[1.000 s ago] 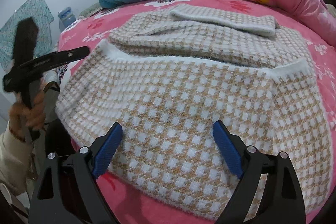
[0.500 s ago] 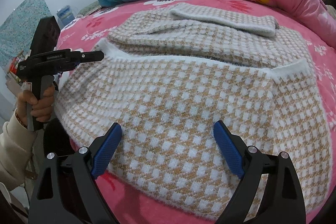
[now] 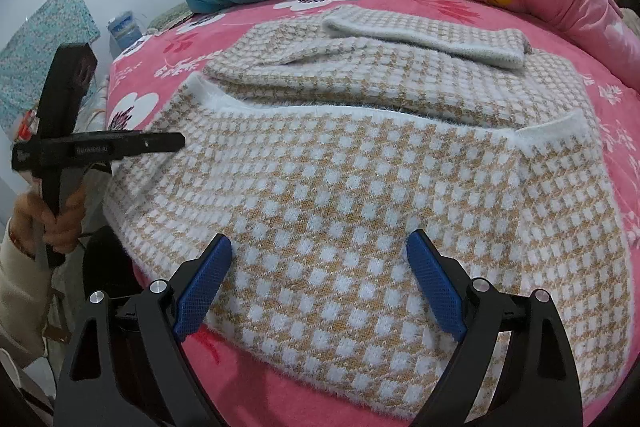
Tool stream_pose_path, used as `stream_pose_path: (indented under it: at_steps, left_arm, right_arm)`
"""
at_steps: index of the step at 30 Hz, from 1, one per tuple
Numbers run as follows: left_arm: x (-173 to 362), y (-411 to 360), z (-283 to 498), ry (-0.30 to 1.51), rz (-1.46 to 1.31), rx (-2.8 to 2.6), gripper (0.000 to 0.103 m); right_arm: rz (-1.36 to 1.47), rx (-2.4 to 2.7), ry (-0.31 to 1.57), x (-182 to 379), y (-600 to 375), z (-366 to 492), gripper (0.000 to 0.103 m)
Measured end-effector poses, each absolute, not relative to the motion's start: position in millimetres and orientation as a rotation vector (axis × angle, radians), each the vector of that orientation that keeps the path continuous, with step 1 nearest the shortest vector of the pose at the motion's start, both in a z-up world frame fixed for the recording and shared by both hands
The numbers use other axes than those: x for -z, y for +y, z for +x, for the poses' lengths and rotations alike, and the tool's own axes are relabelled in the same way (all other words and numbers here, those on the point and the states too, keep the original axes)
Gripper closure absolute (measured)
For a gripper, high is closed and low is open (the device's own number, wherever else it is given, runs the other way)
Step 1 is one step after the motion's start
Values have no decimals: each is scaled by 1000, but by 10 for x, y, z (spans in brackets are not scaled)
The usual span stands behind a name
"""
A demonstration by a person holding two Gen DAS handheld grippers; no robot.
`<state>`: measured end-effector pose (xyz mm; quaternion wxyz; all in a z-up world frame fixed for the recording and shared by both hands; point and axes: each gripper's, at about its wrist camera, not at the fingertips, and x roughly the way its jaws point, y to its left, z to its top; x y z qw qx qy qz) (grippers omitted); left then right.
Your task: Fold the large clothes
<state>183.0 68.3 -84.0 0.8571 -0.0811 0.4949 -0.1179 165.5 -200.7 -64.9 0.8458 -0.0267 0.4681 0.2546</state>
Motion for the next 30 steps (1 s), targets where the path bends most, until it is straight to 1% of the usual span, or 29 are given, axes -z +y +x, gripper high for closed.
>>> stream_pose_path:
  at_steps: [5, 11, 17, 21, 30]
  left_arm:
    - [844, 443, 1735, 1004, -24, 142, 54]
    - [853, 360, 1666, 974, 30, 83, 53]
    - [847, 270, 1639, 960, 63, 54, 52]
    - [845, 240, 1613, 961, 63, 56, 52]
    - [827, 228, 1581, 948, 80, 32, 51]
  right_arm:
    - [-53, -534, 987, 651, -2012, 1655, 16]
    - [-41, -524, 983, 643, -2024, 1626, 16]
    - [13, -507, 946, 502, -2143, 1558, 16]
    - [46, -455, 904, 385, -2381, 1533, 16]
    - [107, -257, 865, 233, -3264, 1627, 16]
